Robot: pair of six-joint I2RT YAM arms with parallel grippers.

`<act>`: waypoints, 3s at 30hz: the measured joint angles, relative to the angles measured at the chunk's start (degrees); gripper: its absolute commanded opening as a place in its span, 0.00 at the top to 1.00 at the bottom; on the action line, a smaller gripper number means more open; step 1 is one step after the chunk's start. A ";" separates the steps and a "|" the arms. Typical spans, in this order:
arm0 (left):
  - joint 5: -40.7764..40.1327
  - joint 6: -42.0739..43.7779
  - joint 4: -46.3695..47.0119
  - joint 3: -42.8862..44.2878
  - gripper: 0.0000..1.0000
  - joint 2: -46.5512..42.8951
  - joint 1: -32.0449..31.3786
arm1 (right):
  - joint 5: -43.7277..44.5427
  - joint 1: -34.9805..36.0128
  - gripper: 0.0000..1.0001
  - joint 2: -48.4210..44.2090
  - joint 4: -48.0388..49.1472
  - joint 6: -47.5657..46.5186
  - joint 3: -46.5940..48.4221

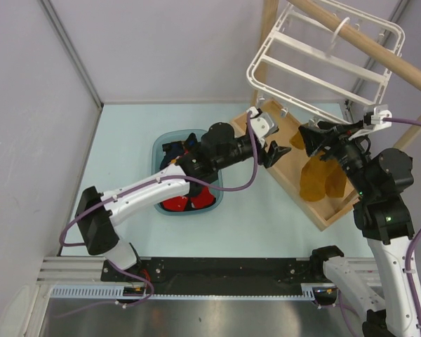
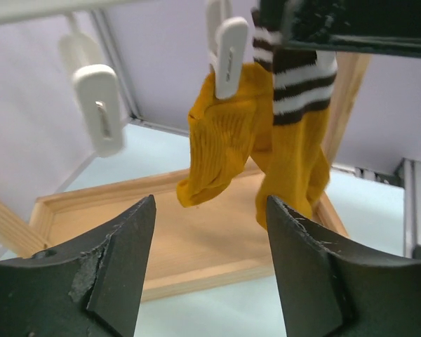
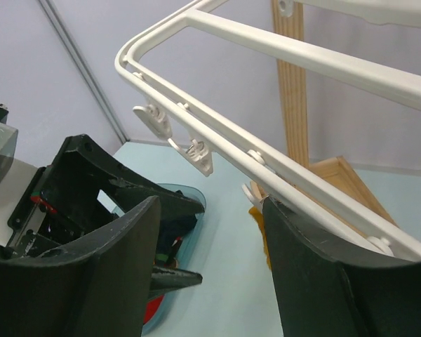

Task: Clip the socks to the hanger
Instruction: Clamp the sock onto the hanger, then open the clamp at the hanger.

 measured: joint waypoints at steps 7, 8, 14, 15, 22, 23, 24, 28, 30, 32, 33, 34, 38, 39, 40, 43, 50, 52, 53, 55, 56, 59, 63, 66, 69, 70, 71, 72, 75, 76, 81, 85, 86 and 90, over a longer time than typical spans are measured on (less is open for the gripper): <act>-5.60 -0.98 8.46 -1.64 0.27 -0.39 0.68 | 0.85 -0.31 0.33 -0.22 -0.46 -0.24 0.00; -6.05 -1.03 9.77 -1.64 0.27 -0.39 0.72 | 0.94 -0.37 0.33 -0.22 -0.52 -0.31 0.00; -7.50 -1.05 15.89 -0.55 0.27 1.86 1.14 | 0.98 -0.76 0.32 -0.52 -0.90 -1.03 0.00; -7.50 -1.05 16.50 -0.17 0.27 2.54 1.18 | 0.98 -0.76 0.31 -0.63 -0.90 -1.05 0.00; -7.32 -1.03 19.37 0.70 0.27 6.64 1.29 | 0.92 -0.94 0.30 -1.03 -0.87 -1.03 0.00; -7.34 -1.03 19.76 0.70 0.27 6.97 1.27 | 0.90 -0.98 0.30 -1.03 -0.87 -1.03 0.00; -7.34 -1.03 20.15 0.70 0.27 7.30 1.27 | 0.90 -1.03 0.30 -1.03 -0.87 -1.01 0.00; -7.34 -0.98 21.81 0.74 0.25 7.85 1.25 | 0.85 -1.03 0.29 -1.03 -0.87 -0.92 0.00; -7.54 -0.74 22.73 0.76 0.25 7.85 1.09 | 0.81 -1.03 0.29 -1.03 -0.87 -0.79 0.00; -8.15 -0.11 23.71 0.87 0.25 7.87 0.76 | 0.66 -1.03 0.29 -1.03 -0.87 -0.66 0.00; -8.81 0.22 24.15 0.90 0.25 7.87 0.48 | 0.63 -1.03 0.29 -1.03 -0.87 -0.59 0.00; -9.57 0.55 24.55 0.92 0.25 7.91 0.20 | 0.52 -1.03 0.29 -1.03 -0.87 -0.57 0.00; -13.09 1.64 26.14 1.20 0.26 8.46 -0.87 | 0.44 -1.03 0.28 -1.05 -0.85 -0.57 0.00; -14.03 2.03 26.62 1.22 0.26 8.61 -1.07 | 0.46 -1.03 0.28 -1.09 -0.87 -0.57 0.00; -15.04 2.25 26.95 1.22 0.27 8.81 -1.27 | 0.46 -1.03 0.28 -1.14 -0.85 -0.57 0.00; -17.44 3.17 27.87 1.25 0.30 9.35 -1.62 | 0.46 -1.03 0.28 -1.38 -0.85 -0.57 0.00; -21.03 3.78 29.75 1.25 0.56 10.71 -1.75 | 0.46 -1.03 0.28 -1.92 -0.85 -0.57 0.00; -21.24 4.07 30.03 1.25 0.63 10.88 -1.75 | 0.46 -1.03 0.28 -2.05 -0.85 -0.57 0.00; -21.38 4.11 30.08 1.25 0.68 10.91 -1.75 | 0.46 -1.05 0.27 -2.14 -0.85 -0.57 0.00; -21.51 4.15 30.38 1.25 0.72 10.91 -1.81 | 0.46 -1.05 0.28 -2.32 -0.85 -0.57 0.00; -21.55 4.17 30.53 1.25 0.76 10.91 -1.81 | 0.44 -1.03 0.28 -2.43 -0.85 -0.57 0.00; -21.57 4.31 30.69 1.25 0.83 10.91 -1.86 | 0.31 -1.05 0.27 -2.58 -0.83 -0.48 0.00; -20.59 4.55 30.62 1.22 0.89 10.82 -1.90 | -0.66 -1.09 0.27 -2.75 -0.79 0.26 0.00; -18.53 4.24 29.44 1.18 0.91 10.32 -1.90 | -1.97 -1.14 0.28 -3.04 -0.55 0.70 0.00; -15.19 3.26 26.88 1.18 0.92 8.92 -1.95 | -3.65 -1.14 0.28 -3.34 -0.02 1.44 0.00; -13.90 2.84 26.10 1.18 0.92 8.39 -1.97 | -4.20 -1.14 0.28 -3.39 0.17 1.75 0.00; -12.68 2.36 25.18 1.18 0.92 7.82 -1.97 | -4.79 -1.14 0.28 -3.43 0.39 1.99 0.00; -11.28 1.75 24.13 1.18 0.92 7.21 -1.97 | -5.55 -1.14 0.28 -3.45 0.55 2.29 0.00; -8.26 0.39 21.73 1.18 0.93 6.01 -1.97 | -6.64 -1.14 0.28 -3.56 0.66 3.13 0.00; -7.19 -0.02 20.81 1.18 0.93 5.57 -1.97 | -6.93 -1.14 0.28 -3.63 0.74 3.41 0.00; -3.89 -1.55 17.35 1.20 0.93 4.15 -1.95 | -8.07 -1.14 0.29 -3.45 1.55 5.07 0.00; -2.51 -1.64 14.93 2.14 0.93 4.07 -1.88 | -8.13 -1.14 0.29 -2.25 1.77 6.82 0.02; -2.21 -1.64 14.32 2.60 0.93 4.07 -1.88 | -8.09 -1.14 0.29 -1.53 1.75 7.28 0.02; -0.74 -1.55 12.17 4.37 0.93 4.07 -1.95 | -7.32 -1.14 0.29 0.04 1.55 8.52 0.02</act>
